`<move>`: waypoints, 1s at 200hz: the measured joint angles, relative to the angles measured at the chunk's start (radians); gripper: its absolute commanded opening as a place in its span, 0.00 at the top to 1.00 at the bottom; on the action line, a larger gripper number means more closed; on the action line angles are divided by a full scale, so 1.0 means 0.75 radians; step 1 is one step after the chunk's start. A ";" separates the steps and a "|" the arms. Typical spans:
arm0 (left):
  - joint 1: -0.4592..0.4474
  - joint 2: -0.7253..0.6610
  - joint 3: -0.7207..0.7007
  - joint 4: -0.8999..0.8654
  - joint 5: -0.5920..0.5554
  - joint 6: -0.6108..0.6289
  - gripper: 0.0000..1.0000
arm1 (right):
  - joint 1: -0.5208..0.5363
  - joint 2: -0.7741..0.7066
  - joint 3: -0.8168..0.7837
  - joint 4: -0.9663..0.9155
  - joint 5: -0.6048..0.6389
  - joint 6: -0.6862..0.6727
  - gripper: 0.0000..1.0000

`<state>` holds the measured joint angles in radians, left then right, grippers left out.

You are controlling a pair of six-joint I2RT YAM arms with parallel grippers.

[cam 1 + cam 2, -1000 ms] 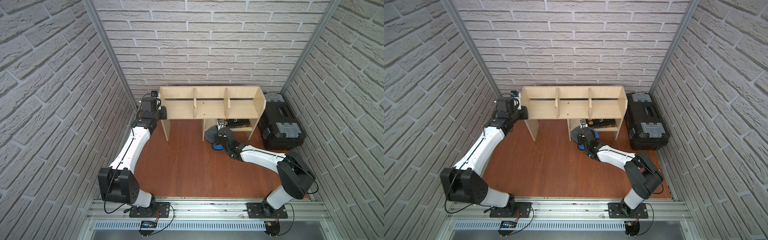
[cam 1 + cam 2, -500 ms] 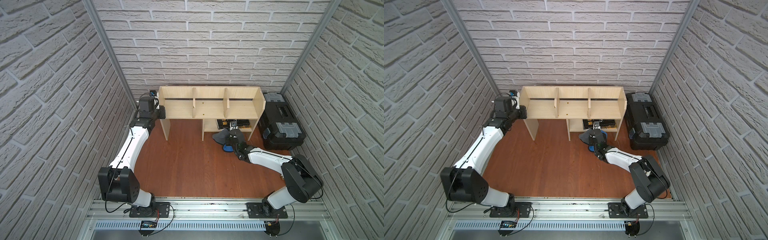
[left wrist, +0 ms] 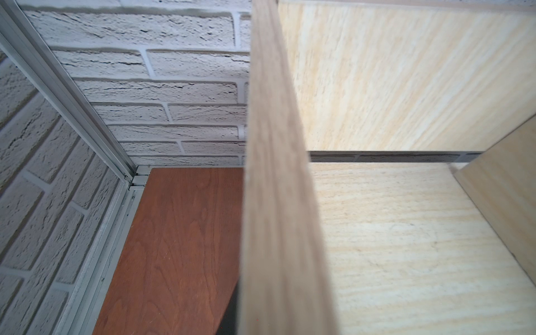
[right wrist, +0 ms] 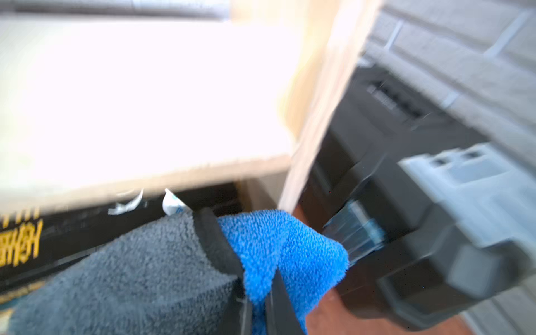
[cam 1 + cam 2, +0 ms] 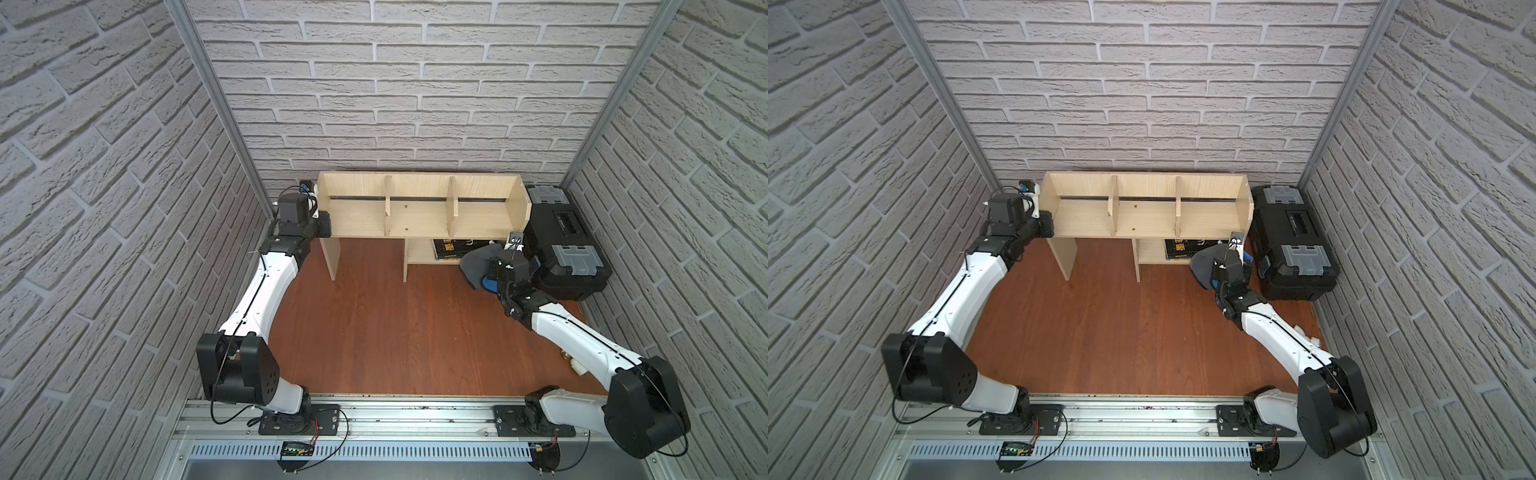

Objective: Wipe the bookshelf clean with a cloth
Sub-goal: Wipe the dust from the shelf.

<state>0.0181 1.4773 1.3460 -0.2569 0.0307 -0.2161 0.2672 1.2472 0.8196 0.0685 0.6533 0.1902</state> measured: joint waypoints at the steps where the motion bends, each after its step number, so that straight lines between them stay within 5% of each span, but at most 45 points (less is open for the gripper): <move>1: -0.001 0.000 0.000 0.000 0.000 0.000 1.00 | -0.001 -0.002 0.009 -0.002 0.003 -0.006 0.98; 43: -0.012 0.000 0.000 0.001 -0.017 -0.003 1.00 | -0.015 -0.029 0.137 -0.040 0.045 -0.061 0.98; 117: -0.018 0.002 0.000 0.004 -0.026 -0.008 1.00 | -0.088 0.046 -0.225 -0.093 0.019 0.230 0.98; 200: -0.021 0.002 0.000 0.004 -0.032 -0.012 1.00 | -0.101 -0.059 0.047 -0.139 -0.047 0.170 0.97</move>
<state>0.0025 1.4788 1.3460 -0.2539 0.0071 -0.2249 0.1917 1.2030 0.8547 -0.0357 0.6178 0.3176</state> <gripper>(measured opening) 0.165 0.083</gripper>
